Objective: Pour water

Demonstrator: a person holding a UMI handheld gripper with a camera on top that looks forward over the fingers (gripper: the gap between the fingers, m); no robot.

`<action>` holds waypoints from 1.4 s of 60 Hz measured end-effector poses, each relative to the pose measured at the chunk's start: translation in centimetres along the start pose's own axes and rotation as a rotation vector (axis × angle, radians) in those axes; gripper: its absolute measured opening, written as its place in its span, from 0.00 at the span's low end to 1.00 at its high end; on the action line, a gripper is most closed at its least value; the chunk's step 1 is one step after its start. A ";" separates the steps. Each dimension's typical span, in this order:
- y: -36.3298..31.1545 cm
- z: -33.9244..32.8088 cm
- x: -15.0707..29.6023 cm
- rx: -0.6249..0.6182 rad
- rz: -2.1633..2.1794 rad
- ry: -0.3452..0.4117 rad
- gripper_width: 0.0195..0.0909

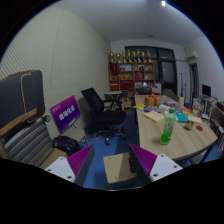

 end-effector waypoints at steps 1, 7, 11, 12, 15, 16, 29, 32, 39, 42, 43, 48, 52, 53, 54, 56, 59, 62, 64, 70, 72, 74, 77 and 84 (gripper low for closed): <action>0.1 0.0 0.0 -0.004 0.000 0.000 0.85; 1.3 -0.5 0.0 -0.024 0.004 0.002 0.84; 1.7 -0.1 0.7 -0.042 0.011 0.017 0.85; 2.0 -0.3 0.9 -0.044 0.014 0.019 0.85; 3.2 -0.5 0.9 -0.050 0.017 0.026 0.84; 3.5 -0.4 0.9 -0.055 0.018 0.030 0.84; 12.6 1.4 1.7 -0.160 -0.024 0.079 0.85; 15.4 2.2 1.6 -0.189 -0.025 0.075 0.84; 20.8 4.8 1.8 -0.229 0.010 0.087 0.85; 22.7 6.4 2.1 -0.230 0.006 0.094 0.85; 23.3 7.0 2.2 -0.230 0.001 0.093 0.85; 26.0 10.4 1.5 -0.225 -0.014 0.075 0.85; 27.1 13.3 1.2 -0.199 -0.021 0.073 0.85; 27.3 13.9 1.1 -0.194 -0.024 0.077 0.85; 27.6 14.6 1.0 -0.190 -0.029 0.080 0.85; 28.3 16.1 0.6 -0.185 -0.038 0.078 0.85; 29.1 18.5 -0.1 -0.179 -0.041 0.069 0.85; 30.1 20.8 -0.7 -0.185 -0.040 0.070 0.85; 30.6 22.0 -0.9 -0.182 -0.038 0.073 0.85; 31.6 25.1 -0.6 -0.169 -0.048 0.108 0.84; 31.7 26.0 -0.4 -0.158 -0.058 0.115 0.85; 31.4 26.6 -0.1 -0.147 -0.066 0.125 0.74; 31.1 27.5 -0.2 -0.123 -0.064 0.113 0.46; 30.5 28.3 0.4 -0.111 -0.133 0.172 0.41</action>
Point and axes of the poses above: the point between the fingertips, and its own axes, seen from behind it with the camera up: y to the right, x up, z forward, the way the camera looks, the point moved 1 cm from there along -z, backward, against the way the camera looks, and after that the axes turned 3 degrees about -x, right-handed, at the moved point
